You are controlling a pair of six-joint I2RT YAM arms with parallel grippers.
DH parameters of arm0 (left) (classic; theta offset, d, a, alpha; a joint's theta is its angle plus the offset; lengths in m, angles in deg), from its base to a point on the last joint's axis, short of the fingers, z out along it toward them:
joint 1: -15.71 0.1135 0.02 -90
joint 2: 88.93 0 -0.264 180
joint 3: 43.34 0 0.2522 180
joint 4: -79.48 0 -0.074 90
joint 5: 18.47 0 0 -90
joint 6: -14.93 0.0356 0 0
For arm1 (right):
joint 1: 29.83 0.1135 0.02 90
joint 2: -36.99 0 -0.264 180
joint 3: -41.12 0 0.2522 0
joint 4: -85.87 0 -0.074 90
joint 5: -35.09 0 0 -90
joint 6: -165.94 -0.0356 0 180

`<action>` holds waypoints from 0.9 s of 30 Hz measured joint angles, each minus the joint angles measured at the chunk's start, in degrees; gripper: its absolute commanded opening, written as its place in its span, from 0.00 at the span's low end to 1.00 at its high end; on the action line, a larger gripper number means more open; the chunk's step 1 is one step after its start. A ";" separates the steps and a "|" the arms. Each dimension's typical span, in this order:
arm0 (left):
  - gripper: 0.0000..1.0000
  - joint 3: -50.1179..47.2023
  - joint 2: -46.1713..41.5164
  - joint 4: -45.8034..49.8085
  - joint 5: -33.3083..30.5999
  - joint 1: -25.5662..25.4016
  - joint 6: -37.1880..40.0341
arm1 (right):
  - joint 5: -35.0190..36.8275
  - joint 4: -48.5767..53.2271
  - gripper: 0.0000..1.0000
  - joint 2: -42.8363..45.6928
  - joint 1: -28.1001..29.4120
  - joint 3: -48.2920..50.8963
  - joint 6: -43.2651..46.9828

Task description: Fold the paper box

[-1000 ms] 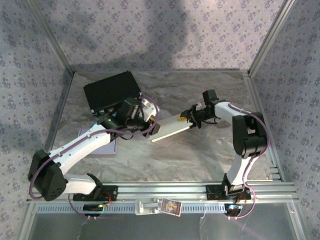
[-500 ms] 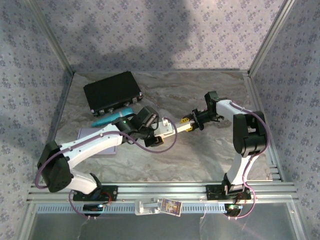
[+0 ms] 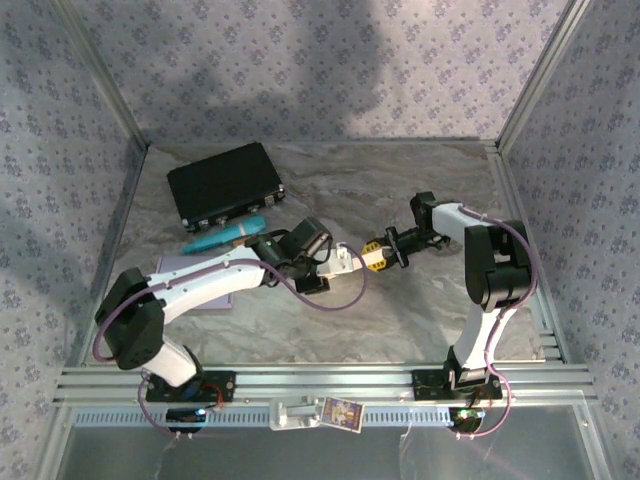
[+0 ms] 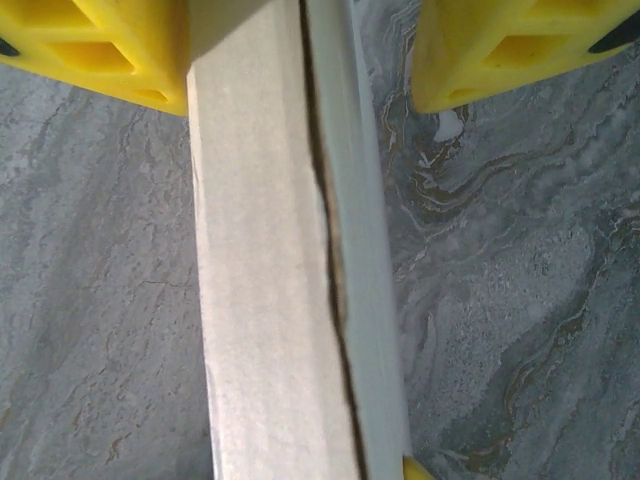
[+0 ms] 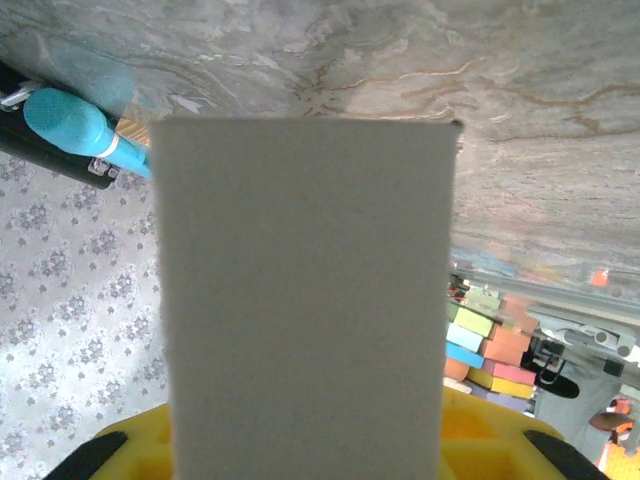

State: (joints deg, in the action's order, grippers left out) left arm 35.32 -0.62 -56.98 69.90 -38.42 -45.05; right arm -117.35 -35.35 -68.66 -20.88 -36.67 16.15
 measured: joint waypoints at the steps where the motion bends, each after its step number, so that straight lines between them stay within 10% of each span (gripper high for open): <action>1: 0.54 0.13 0.37 0.02 -0.24 -0.07 0.24 | -0.15 0.13 0.31 0.00 -0.04 0.22 -0.02; 17: 0.37 9.68 8.26 6.56 6.14 4.94 1.86 | 0.81 3.08 0.58 -1.75 -2.95 1.46 0.92; 27: 0.36 13.73 11.23 12.04 11.61 6.95 -0.02 | 26.43 8.24 0.56 21.11 -9.27 -1.33 1.09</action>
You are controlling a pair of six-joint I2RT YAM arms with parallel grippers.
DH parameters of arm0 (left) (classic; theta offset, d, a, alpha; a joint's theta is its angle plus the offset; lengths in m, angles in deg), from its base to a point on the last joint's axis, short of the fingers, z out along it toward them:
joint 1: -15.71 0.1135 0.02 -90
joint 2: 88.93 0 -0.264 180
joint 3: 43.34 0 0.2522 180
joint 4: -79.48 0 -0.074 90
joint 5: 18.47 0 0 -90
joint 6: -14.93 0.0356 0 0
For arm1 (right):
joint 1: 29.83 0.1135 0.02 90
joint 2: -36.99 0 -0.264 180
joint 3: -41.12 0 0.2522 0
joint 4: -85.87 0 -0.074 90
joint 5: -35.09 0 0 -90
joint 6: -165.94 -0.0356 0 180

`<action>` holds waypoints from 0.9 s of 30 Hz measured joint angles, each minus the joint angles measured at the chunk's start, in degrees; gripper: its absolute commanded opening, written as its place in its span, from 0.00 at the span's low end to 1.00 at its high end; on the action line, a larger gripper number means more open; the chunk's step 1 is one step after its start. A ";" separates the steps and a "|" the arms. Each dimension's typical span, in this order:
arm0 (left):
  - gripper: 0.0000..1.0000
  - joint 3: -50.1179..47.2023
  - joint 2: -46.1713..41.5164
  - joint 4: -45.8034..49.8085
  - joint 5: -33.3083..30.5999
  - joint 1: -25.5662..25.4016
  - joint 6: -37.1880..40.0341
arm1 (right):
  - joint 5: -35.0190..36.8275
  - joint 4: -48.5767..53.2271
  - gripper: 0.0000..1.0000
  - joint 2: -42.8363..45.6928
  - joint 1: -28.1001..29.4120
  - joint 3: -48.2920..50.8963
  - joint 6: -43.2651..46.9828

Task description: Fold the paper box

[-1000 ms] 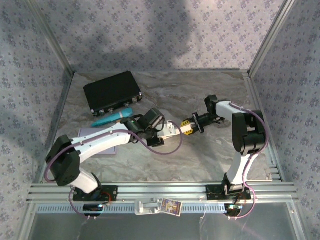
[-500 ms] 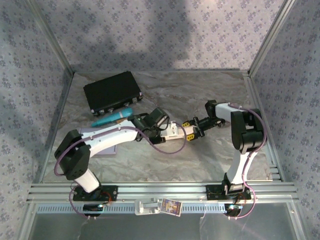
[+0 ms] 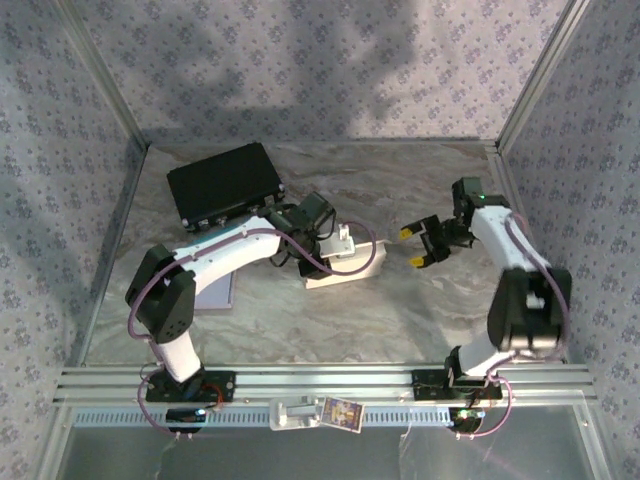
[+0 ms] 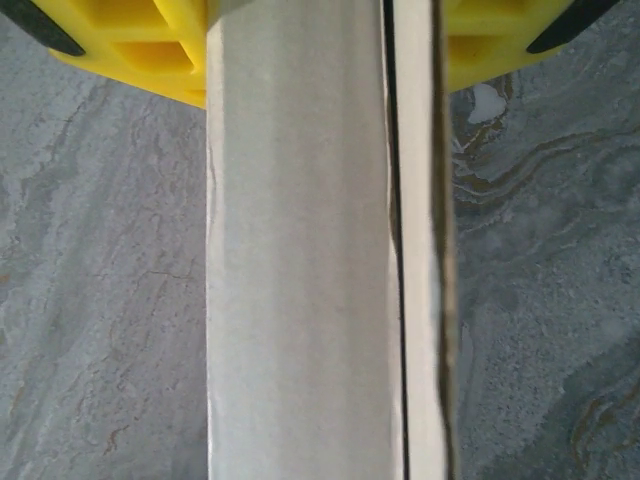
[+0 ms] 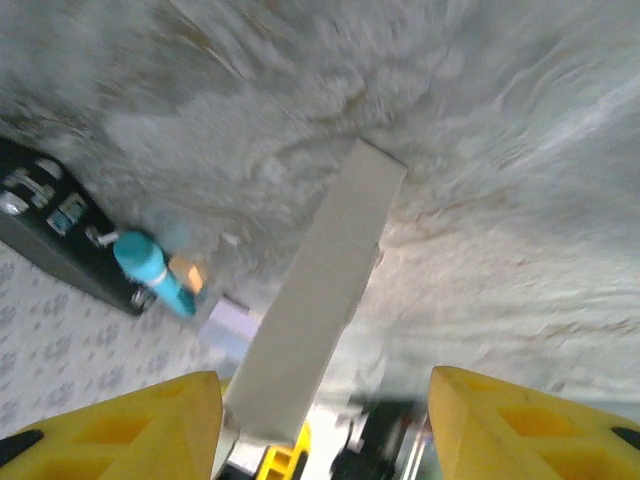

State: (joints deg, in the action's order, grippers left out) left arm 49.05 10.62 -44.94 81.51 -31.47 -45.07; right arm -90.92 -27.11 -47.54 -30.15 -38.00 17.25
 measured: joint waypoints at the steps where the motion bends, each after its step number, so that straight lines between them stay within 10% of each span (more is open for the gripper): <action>1: 0.36 0.09 0.00 0.24 0.20 0.11 -0.35 | 3.37 0.26 0.56 3.32 0.98 -0.35 -0.07; 7: 0.35 0.52 0.00 0.20 1.27 0.68 -2.25 | 18.21 -1.57 0.51 19.30 14.25 2.16 -3.41; 14: 0.36 0.52 0.00 0.20 1.44 0.68 -2.64 | 23.82 -8.61 0.47 12.20 25.35 4.48 -9.53; 27: 0.40 0.52 0.00 0.17 1.42 0.68 -2.62 | 24.83 -13.25 0.32 6.73 27.58 5.11 -13.84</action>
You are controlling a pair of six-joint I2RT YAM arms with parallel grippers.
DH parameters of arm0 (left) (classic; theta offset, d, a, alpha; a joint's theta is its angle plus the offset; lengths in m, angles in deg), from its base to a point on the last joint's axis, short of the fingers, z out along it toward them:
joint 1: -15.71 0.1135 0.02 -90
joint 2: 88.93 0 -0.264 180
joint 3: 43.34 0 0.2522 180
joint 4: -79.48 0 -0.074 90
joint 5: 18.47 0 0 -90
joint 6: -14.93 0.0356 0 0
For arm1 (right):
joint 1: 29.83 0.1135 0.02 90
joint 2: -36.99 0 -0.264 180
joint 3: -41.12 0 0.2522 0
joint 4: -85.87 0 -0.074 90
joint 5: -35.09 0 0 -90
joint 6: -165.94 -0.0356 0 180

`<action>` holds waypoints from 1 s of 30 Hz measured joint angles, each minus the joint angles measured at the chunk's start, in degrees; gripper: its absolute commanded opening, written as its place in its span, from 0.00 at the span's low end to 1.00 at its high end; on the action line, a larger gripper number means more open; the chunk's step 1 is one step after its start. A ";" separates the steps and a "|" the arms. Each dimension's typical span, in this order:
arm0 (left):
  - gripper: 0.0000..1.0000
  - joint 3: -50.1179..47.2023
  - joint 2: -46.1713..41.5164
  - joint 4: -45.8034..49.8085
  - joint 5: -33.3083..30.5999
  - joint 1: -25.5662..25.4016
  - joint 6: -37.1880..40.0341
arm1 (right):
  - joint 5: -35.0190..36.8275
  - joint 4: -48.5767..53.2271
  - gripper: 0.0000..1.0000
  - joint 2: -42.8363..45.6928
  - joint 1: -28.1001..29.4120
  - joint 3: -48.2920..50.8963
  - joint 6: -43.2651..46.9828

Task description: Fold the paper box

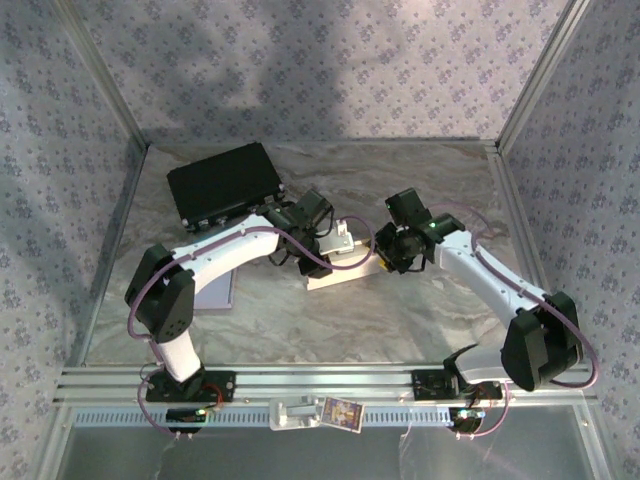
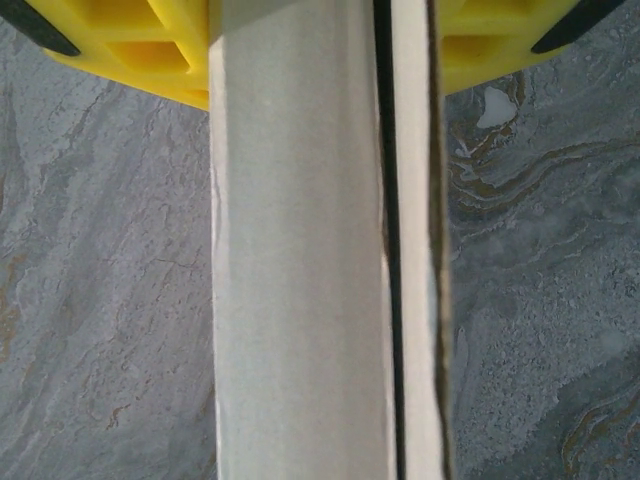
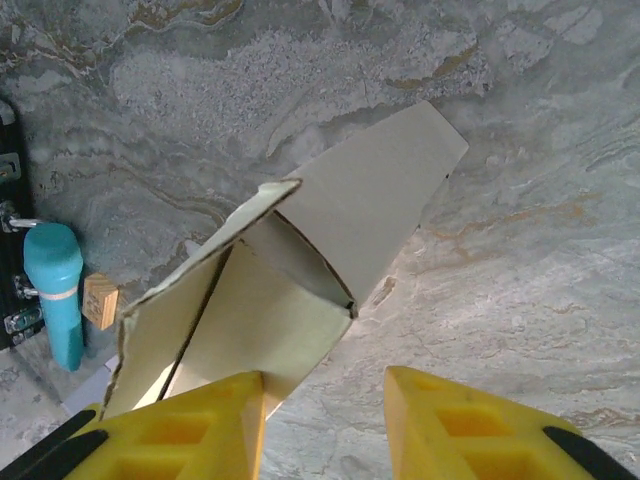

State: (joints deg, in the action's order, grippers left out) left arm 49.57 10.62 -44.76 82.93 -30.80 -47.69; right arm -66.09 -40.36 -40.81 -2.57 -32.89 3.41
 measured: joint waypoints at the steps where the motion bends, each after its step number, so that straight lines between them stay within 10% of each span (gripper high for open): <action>1: 0.41 0.00 0.00 0.00 0.00 0.02 -0.02 | -0.17 0.00 0.30 0.00 0.00 0.02 -0.31; 17: 0.28 0.00 0.00 -0.26 -0.28 -0.24 -0.57 | -0.79 4.17 0.32 -2.58 -0.15 -4.15 0.94; 30: 0.25 0.00 0.00 -0.59 -0.72 -0.50 0.66 | 1.90 6.73 0.42 9.55 -14.27 -9.79 38.82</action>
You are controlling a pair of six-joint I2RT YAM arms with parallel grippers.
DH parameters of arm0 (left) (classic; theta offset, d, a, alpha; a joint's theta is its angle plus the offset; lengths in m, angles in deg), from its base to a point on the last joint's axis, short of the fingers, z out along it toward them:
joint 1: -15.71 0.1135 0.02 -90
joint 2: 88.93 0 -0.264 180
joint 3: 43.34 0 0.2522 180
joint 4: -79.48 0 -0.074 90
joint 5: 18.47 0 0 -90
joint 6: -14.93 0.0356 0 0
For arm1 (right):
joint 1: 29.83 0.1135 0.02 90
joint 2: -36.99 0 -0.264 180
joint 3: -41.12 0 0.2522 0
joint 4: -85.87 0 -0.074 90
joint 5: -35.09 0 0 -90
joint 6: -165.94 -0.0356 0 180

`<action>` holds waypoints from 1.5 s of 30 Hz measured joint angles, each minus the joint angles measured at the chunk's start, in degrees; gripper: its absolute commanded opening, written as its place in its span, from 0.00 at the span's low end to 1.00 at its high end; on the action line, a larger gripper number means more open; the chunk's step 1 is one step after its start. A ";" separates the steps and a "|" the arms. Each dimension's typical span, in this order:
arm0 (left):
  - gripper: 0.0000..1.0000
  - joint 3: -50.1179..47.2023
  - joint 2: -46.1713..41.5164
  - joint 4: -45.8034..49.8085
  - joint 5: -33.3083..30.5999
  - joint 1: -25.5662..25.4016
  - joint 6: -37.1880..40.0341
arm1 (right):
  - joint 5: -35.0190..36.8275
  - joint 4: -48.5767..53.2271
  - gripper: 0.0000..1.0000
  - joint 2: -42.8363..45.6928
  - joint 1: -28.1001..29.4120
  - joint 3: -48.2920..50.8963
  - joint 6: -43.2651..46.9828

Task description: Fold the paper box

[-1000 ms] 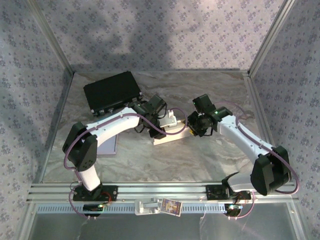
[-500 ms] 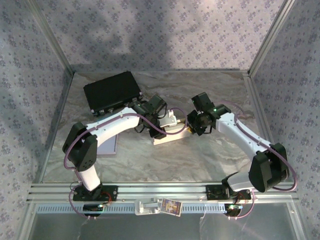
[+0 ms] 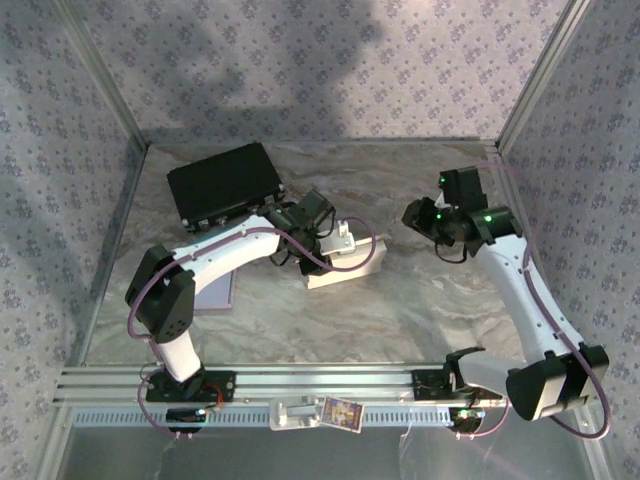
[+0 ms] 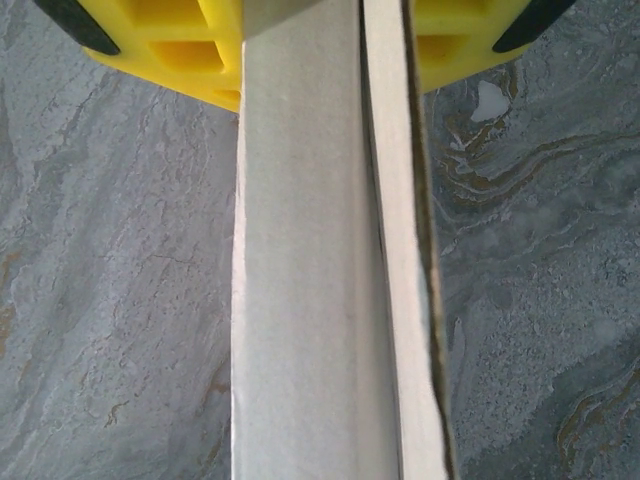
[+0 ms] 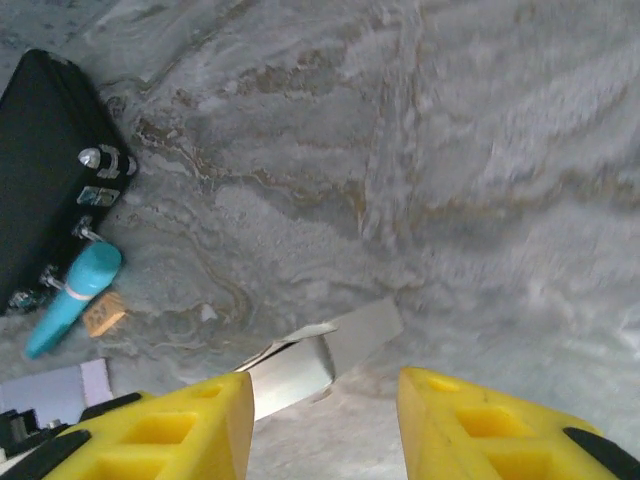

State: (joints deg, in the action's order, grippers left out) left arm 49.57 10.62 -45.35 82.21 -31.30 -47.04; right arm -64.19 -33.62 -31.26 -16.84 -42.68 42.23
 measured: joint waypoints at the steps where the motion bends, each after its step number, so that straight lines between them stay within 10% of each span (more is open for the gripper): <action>1: 0.25 -0.02 -0.02 0.02 0.02 0.00 0.22 | -0.63 -0.74 0.42 -0.20 -0.20 0.31 3.32; 18: 0.27 -4.55 -4.28 1.09 0.28 0.76 3.06 | -3.30 -0.28 0.38 -8.44 10.03 2.21 43.82; 45: 0.28 -4.76 -4.74 3.69 3.67 5.75 6.01 | -20.09 -1.18 0.36 -19.43 5.62 -3.08 50.27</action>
State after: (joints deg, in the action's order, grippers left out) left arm 44.81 5.88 -41.66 85.88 -25.55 -41.03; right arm -84.28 -34.80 -50.69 -11.22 -45.76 92.50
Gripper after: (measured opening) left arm 0.281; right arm 0.366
